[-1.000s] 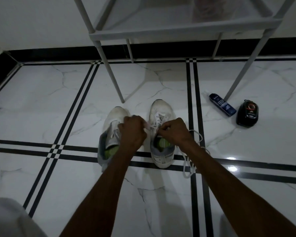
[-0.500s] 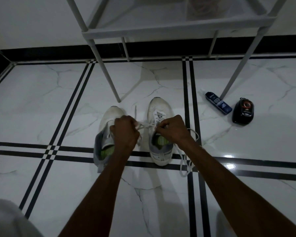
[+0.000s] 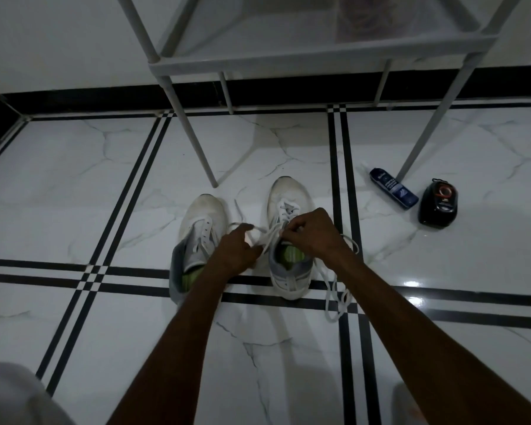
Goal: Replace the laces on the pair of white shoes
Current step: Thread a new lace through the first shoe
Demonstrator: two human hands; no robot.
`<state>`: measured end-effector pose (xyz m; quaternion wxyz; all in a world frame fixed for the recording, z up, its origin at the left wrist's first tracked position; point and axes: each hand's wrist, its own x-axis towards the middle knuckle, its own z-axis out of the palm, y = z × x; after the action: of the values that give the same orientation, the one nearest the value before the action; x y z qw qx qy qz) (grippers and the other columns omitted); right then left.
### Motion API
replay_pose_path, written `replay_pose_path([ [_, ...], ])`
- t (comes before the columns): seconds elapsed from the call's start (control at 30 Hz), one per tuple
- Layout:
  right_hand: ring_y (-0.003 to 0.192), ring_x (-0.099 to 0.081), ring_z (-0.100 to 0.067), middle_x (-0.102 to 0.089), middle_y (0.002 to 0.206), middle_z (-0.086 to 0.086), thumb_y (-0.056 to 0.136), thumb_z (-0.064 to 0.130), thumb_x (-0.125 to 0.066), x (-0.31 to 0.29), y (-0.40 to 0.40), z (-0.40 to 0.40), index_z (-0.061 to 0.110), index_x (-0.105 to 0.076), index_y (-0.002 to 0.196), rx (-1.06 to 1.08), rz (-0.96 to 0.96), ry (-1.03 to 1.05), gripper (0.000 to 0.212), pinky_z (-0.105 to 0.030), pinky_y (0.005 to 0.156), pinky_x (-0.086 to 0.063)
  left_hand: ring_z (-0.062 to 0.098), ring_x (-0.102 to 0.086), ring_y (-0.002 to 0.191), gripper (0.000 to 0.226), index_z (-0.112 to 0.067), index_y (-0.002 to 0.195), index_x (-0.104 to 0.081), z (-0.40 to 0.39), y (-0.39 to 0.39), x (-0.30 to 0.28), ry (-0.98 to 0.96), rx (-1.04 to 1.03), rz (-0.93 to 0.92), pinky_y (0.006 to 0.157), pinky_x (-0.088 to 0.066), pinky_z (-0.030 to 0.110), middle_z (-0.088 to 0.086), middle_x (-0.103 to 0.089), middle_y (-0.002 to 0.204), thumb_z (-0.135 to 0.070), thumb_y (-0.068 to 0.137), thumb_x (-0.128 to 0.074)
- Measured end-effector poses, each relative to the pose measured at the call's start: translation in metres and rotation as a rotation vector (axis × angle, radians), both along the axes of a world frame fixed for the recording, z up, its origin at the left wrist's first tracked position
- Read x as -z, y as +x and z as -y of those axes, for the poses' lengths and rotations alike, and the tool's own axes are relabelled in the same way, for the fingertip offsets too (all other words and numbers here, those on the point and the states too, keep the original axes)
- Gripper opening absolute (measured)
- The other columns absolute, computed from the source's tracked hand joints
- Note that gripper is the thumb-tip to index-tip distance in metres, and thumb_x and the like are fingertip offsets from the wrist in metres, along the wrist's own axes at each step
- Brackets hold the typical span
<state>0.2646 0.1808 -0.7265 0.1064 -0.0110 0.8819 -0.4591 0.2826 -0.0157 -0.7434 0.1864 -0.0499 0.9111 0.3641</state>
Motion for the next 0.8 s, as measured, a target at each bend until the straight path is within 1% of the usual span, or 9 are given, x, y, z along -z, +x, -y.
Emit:
replay_pose_path([
  [0.13, 0.072, -0.063, -0.006, -0.077, 0.09, -0.01, 0.085, 0.015, -0.076, -0.009, -0.003, -0.006, 0.003, -0.08, 0.09, -0.072, 0.041, 0.045, 0.014, -0.004, 0.068, -0.046, 0.029, -0.064, 0.101, 0.018, -0.011, 0.104, -0.068, 0.004, -0.003, 0.001, -0.151, 0.054, -0.032, 0.077, -0.043, 0.028, 0.009, -0.061, 0.101, -0.028, 0.096, -0.066],
  [0.23, 0.075, -0.059, -0.006, -0.07, 0.086, -0.007, 0.084, 0.024, -0.078, -0.013, -0.012, -0.006, 0.007, -0.079, 0.087, 0.004, -0.096, 0.081, 0.018, 0.001, 0.069, -0.038, 0.026, -0.039, 0.125, 0.029, -0.014, 0.11, -0.067, 0.008, -0.008, -0.015, -0.135, -0.005, -0.049, 0.108, -0.032, 0.04, 0.012, -0.043, 0.129, -0.039, 0.1, -0.058],
  [0.3, 0.08, -0.056, -0.007, -0.062, 0.092, -0.006, 0.085, 0.028, -0.077, -0.018, -0.021, 0.0, 0.012, -0.078, 0.098, -0.025, -0.179, 0.048, 0.021, -0.002, 0.066, -0.035, 0.027, -0.039, 0.129, 0.033, -0.016, 0.103, -0.07, 0.012, -0.013, -0.032, -0.015, -0.067, -0.07, 0.114, -0.029, 0.041, 0.009, -0.048, 0.132, -0.044, 0.102, -0.052],
  [0.4, 0.082, -0.062, -0.009, -0.069, 0.094, 0.0, 0.09, 0.039, -0.069, -0.027, -0.033, 0.018, 0.023, -0.073, 0.116, -0.276, -0.093, 0.046, 0.03, -0.016, 0.072, -0.043, 0.025, -0.062, 0.102, 0.043, -0.024, 0.078, -0.07, 0.021, -0.021, -0.056, 0.168, -0.139, -0.144, 0.108, -0.04, 0.05, 0.004, -0.069, 0.098, -0.059, 0.091, -0.047],
  [0.53, 0.074, -0.065, -0.006, -0.073, 0.084, 0.003, 0.094, 0.036, -0.066, -0.032, -0.049, 0.029, 0.023, -0.079, 0.099, -0.466, 0.09, 0.039, 0.02, -0.022, 0.071, -0.052, 0.021, -0.061, 0.076, 0.042, -0.017, 0.068, -0.063, 0.042, -0.025, -0.075, 0.316, -0.233, -0.254, 0.086, -0.045, 0.038, 0.001, -0.065, 0.07, -0.041, 0.098, -0.049],
  [0.6, 0.083, -0.067, -0.015, -0.074, 0.092, -0.006, 0.093, 0.026, -0.066, -0.023, -0.061, 0.026, 0.014, -0.079, 0.101, -0.346, 0.181, 0.038, 0.019, -0.026, 0.076, -0.054, 0.017, -0.058, 0.075, 0.04, -0.011, 0.07, -0.06, 0.053, -0.026, -0.084, 0.377, -0.289, -0.332, 0.081, -0.043, 0.026, 0.0, -0.062, 0.068, -0.029, 0.103, -0.047],
  [0.67, 0.099, -0.068, -0.029, -0.073, 0.106, -0.014, 0.093, 0.014, -0.063, -0.011, -0.073, 0.022, 0.006, -0.075, 0.105, -0.063, 0.116, 0.094, 0.019, -0.038, 0.089, -0.056, 0.014, -0.056, 0.074, 0.039, -0.011, 0.073, -0.057, 0.063, -0.027, -0.092, 0.386, -0.323, -0.385, 0.073, -0.043, 0.014, 0.002, -0.058, 0.071, -0.024, 0.107, -0.045],
  [0.73, 0.107, -0.065, -0.032, -0.071, 0.112, -0.016, 0.092, 0.017, -0.064, -0.007, -0.076, 0.022, 0.008, -0.071, 0.115, 0.112, 0.038, 0.036, 0.026, -0.042, 0.094, -0.054, 0.013, -0.055, 0.071, 0.037, -0.01, 0.075, -0.059, 0.068, -0.028, -0.093, 0.372, -0.28, -0.395, 0.073, -0.044, 0.023, 0.005, -0.057, 0.071, -0.028, 0.106, -0.047],
  [0.8, 0.1, -0.067, -0.022, -0.073, 0.105, -0.012, 0.091, 0.03, -0.069, -0.016, -0.07, 0.028, 0.015, -0.057, 0.135, 0.01, 0.042, -0.077, 0.049, -0.029, 0.089, -0.056, 0.015, -0.055, 0.065, 0.037, -0.014, 0.074, -0.062, 0.062, -0.026, -0.091, 0.264, -0.189, -0.362, 0.069, -0.043, 0.032, 0.005, -0.058, 0.066, -0.035, 0.102, -0.049],
])
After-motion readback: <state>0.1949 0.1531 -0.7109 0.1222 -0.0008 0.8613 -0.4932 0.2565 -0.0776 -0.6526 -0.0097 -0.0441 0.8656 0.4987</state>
